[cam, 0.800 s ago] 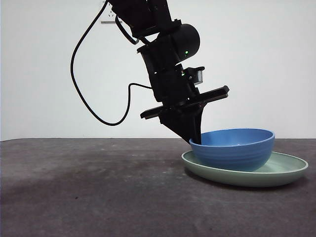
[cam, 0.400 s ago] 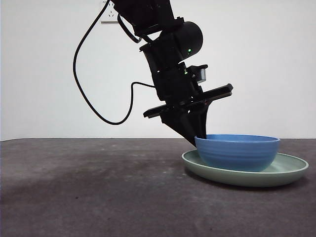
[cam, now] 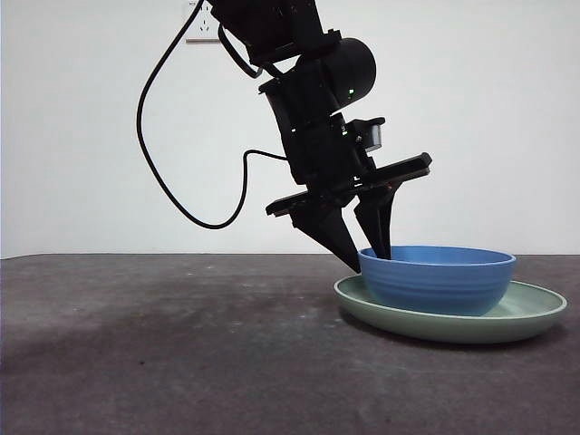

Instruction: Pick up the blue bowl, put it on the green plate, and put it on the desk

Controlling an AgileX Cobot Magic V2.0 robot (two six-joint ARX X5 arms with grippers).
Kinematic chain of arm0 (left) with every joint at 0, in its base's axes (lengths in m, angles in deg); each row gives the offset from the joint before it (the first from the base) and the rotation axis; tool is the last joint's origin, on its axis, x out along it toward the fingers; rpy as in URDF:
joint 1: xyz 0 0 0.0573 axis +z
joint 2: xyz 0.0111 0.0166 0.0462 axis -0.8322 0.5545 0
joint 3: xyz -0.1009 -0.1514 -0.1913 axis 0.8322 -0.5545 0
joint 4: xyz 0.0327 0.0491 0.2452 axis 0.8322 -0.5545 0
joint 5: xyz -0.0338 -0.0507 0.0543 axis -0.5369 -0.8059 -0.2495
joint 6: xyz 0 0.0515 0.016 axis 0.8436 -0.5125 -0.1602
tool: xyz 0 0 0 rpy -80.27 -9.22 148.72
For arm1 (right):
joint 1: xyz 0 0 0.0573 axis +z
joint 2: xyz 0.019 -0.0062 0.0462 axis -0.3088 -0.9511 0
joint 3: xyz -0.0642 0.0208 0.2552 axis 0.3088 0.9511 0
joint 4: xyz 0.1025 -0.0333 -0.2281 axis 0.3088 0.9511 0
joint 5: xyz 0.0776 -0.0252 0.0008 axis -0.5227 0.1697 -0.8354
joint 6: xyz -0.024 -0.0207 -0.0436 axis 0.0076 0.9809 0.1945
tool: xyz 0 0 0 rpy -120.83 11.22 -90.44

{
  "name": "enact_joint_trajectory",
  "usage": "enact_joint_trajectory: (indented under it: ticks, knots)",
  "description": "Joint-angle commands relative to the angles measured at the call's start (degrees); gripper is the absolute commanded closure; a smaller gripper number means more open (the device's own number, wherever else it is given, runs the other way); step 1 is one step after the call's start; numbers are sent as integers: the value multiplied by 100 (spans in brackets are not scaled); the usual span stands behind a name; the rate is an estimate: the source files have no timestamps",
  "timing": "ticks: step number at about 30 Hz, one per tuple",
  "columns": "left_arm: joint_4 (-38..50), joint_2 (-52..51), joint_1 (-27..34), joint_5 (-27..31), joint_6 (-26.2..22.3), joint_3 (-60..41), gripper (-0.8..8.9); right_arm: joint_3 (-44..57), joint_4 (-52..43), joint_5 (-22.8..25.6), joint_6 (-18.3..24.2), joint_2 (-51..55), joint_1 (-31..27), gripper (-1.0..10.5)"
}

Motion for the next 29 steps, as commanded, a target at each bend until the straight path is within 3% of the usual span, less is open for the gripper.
enact_joint_trajectory:
  ticks: [1, 10, 21, 29]
  knots:
    - [22, -186, -39, -15, -11, 181, 587, -96, -35, 7, -35, -17, 26, 579]
    - [-46, -1366, 173, -13, -72, 181, 587, -96, -48, 9, -33, -17, 24, 579]
    - [-826, -3014, 682, -17, -393, 98, 587, -96, -46, 164, -33, -17, 24, 579]
    - [-911, -4323, 881, -24, -680, -1102, 587, -96, -48, 267, -33, -17, 24, 579]
